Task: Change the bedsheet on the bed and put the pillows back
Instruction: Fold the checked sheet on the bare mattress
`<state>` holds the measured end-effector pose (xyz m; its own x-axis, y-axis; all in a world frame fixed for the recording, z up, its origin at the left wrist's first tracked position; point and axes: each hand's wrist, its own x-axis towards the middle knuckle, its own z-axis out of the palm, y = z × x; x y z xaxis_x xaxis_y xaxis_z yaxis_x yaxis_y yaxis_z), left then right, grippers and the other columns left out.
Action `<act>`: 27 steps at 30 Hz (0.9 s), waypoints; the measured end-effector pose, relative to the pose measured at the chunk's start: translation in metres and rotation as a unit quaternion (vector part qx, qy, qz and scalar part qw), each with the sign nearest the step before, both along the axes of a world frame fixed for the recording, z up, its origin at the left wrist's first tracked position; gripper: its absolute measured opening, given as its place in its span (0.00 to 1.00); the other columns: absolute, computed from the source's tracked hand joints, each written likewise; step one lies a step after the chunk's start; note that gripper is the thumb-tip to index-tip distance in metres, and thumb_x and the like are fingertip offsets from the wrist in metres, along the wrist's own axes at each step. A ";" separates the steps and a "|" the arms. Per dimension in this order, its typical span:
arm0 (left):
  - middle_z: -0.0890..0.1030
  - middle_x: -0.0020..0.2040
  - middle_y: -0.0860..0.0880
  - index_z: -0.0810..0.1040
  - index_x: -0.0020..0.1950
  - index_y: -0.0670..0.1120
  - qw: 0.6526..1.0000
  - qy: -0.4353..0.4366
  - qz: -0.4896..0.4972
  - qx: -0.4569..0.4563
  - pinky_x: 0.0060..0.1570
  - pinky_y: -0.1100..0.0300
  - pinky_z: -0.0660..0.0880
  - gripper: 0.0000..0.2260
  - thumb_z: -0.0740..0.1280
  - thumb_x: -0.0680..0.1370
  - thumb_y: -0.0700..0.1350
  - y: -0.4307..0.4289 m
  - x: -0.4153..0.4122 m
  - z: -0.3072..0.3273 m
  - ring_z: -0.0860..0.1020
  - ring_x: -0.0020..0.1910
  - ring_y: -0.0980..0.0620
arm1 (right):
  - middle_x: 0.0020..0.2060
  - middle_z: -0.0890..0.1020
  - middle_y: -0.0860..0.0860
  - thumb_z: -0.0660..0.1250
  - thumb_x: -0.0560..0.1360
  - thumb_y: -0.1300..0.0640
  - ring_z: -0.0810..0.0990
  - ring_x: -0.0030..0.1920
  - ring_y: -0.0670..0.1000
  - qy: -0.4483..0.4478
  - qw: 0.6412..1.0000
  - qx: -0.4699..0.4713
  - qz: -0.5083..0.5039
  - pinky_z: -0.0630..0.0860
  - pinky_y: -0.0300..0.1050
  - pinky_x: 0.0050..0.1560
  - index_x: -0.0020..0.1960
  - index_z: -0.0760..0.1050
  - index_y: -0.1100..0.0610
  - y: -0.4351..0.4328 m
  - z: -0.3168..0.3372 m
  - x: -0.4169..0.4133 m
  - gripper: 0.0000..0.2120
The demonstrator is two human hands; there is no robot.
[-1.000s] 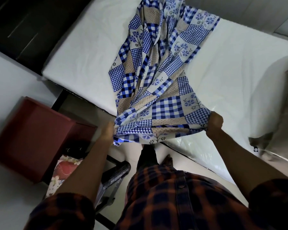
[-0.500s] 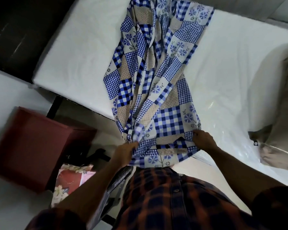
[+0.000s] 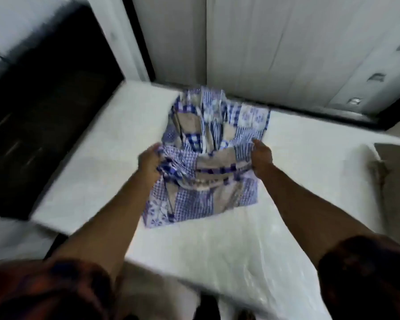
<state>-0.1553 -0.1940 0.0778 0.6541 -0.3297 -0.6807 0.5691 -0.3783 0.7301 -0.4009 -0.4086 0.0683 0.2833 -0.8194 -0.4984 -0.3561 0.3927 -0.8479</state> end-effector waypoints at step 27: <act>0.77 0.67 0.42 0.76 0.52 0.43 0.925 -0.169 0.167 -0.298 0.59 0.52 0.73 0.05 0.61 0.82 0.39 -0.050 0.133 0.386 0.76 0.41 0.47 | 0.57 0.82 0.60 0.53 0.77 0.71 0.80 0.48 0.55 -0.287 0.922 -0.230 -0.117 0.77 0.42 0.39 0.61 0.81 0.58 -0.157 0.404 0.154 0.24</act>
<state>-0.0222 -0.2443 0.4634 0.9292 -0.3217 -0.1817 0.2828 0.3029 0.9101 -0.2473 -0.5651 0.4725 0.1810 -0.9790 0.0942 0.2528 -0.0463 -0.9664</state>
